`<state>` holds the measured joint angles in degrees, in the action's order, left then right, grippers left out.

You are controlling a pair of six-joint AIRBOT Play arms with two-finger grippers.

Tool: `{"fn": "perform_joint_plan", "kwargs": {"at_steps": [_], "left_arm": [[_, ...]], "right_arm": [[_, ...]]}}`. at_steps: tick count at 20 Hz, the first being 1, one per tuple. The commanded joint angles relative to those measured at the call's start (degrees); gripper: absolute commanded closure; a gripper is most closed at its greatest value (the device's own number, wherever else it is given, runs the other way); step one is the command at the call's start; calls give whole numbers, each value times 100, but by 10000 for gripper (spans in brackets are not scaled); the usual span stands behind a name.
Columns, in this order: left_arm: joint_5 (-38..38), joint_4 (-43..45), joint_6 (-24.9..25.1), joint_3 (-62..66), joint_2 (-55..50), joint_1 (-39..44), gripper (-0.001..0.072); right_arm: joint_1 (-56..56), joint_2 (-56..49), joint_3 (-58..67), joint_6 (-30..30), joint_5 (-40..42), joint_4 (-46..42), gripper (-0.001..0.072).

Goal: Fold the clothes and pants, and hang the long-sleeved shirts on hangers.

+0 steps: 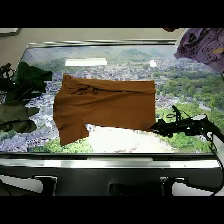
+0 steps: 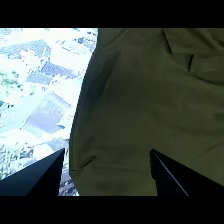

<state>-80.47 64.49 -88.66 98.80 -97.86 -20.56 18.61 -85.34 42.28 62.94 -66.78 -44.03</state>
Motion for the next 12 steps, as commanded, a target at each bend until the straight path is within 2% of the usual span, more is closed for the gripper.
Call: {"fn": "perform_joint_plan", "kwargs": {"at_steps": [1, 2, 3, 4, 6, 8, 10, 12], "left_arm": [[-17, 0, -20, 0, 2, 0, 102], [-15, 0, -42, -2, 2, 0, 100], [-57, 2, -15, -15, 4, -17, 96], [-155, 2, 83, -87, 4, -63, 96], [-168, -2, 149, -568, 76, -229, 96], [262, -229, 299, -1364, 282, -428, 97], [706, -1152, 870, -2232, 457, -704, 96], [839, -1777, 1287, -2874, 457, -911, 97]], "right_arm": [[-24, -2, -15, 57, 168, 11, 507], [-24, -2, -15, 55, 225, 11, 600], [-24, -2, -15, 57, 269, 11, 617], [-24, 0, -15, 57, 289, 15, 691], [-24, 0, -15, 57, 262, 17, 689], [-24, 0, -15, 57, 234, 20, 690], [-24, 0, -15, 55, 214, 42, 690], [-24, 0, -15, 55, 188, 79, 690]]}}
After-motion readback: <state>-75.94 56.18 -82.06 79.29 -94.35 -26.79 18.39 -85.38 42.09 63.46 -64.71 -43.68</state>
